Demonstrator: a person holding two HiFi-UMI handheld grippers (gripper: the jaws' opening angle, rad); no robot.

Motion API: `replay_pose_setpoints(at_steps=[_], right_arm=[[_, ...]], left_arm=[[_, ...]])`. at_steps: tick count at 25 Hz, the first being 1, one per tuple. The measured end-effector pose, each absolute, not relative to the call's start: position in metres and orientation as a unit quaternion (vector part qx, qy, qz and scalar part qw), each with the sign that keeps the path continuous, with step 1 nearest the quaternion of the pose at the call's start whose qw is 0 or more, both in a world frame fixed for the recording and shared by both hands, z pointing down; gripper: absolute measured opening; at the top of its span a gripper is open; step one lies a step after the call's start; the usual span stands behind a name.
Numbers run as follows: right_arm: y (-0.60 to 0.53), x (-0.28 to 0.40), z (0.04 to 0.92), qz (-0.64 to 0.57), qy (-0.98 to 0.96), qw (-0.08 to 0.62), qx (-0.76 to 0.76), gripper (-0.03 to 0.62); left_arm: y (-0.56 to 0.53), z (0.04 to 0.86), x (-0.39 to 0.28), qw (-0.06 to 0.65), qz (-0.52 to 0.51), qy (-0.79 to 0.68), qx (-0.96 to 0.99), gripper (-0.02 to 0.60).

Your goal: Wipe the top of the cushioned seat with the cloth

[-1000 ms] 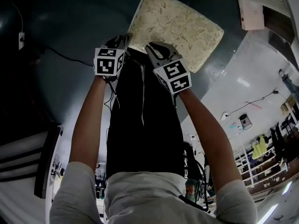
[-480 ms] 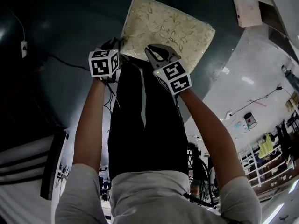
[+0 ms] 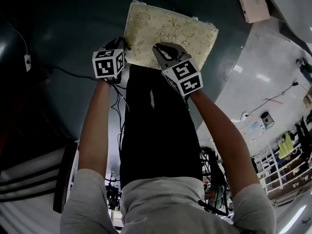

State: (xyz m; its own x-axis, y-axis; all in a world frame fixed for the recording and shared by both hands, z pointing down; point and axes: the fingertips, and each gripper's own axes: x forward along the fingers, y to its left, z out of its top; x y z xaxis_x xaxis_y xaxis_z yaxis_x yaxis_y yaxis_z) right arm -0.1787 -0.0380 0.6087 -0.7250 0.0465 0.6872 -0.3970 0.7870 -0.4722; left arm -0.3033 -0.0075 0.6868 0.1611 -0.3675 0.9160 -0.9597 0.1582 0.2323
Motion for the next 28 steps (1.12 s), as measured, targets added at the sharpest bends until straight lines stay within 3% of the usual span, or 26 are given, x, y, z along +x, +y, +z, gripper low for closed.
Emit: replay_pose_setpoints(at_steps=[28], right_arm=[[-0.099, -0.174, 0.575, 0.343, -0.854, 0.298, 0.254, 0.031]], left_arm=[[-0.085, 0.678, -0.3, 0.442, 0.342, -0.518, 0.648, 0.022]])
